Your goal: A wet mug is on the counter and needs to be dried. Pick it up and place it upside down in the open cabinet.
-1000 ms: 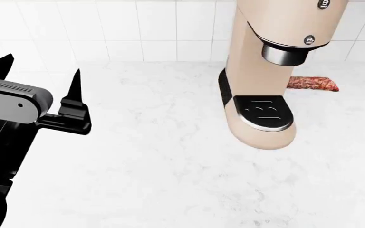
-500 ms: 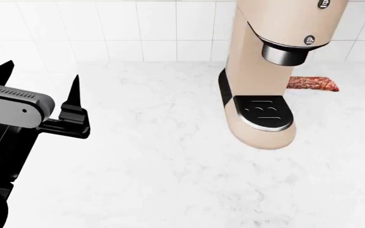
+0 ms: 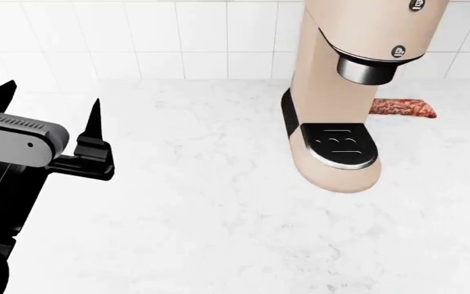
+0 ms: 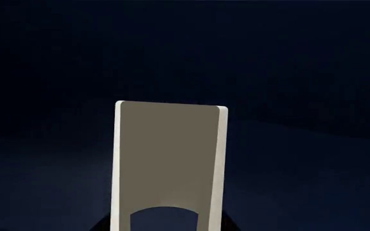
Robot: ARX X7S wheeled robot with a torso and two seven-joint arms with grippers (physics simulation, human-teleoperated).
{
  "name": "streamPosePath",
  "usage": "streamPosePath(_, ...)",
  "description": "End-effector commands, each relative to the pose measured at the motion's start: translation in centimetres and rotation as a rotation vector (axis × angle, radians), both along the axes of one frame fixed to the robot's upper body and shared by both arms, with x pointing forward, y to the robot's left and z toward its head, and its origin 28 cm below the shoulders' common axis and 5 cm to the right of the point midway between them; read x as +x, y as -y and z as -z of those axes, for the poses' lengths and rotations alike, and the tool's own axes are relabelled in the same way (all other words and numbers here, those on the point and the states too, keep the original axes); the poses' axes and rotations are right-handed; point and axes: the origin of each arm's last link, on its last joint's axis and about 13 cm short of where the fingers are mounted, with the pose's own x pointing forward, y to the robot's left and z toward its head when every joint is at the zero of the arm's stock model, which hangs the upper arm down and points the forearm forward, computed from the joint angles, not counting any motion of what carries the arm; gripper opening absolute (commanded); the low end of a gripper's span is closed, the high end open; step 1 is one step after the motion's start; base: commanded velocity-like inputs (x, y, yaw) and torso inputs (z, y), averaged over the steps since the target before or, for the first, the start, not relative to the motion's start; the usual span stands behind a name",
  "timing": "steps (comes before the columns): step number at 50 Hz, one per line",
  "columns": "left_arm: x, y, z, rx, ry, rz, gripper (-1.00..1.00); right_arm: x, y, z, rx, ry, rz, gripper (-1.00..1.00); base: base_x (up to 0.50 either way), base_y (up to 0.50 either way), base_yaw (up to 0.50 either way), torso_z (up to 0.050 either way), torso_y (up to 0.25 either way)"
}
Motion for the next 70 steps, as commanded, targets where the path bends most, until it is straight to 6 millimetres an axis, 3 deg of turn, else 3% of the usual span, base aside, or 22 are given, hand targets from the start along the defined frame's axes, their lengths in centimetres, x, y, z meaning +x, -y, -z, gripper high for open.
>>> streamPosePath(1, -0.1, -0.1, -0.1, 0.0, 0.003, -0.002, 1.0, 0.7, 0.3, 0.7, -0.02, -0.025, 0.028, -1.0, 0.0, 0.0, 0.0, 0.0, 0.0)
streamPosePath(27, 0.0, -0.3, 0.0, -0.002, 0.003, -0.008, 1.0, 1.9, 0.6, 2.5, -0.007, -0.095, 0.019, -1.0, 0.0, 0.0, 0.0, 0.0, -0.001)
streamPosePath(28, 0.0, -0.3, 0.0, -0.002, 0.003, -0.009, 1.0, 1.9, 0.6, 2.5, -0.006, -0.097, 0.018, 1.0, 0.0, 0.0, 0.0, 0.0, 0.0)
streamPosePath(60, -0.2, -0.4, -0.2, 0.0, 0.015, -0.019, 1.0, 0.9, 0.4, 1.7, -0.01, -0.072, 0.025, 1.0, 0.0, 0.0, 0.0, 0.0, -0.002)
streamPosePath(70, -0.2, -0.5, -0.3, -0.001, 0.017, -0.017, 1.0, -0.3, 0.1, 0.0, -0.037, -0.027, 0.017, 1.0, 0.0, 0.0, 0.0, 0.0, -0.002)
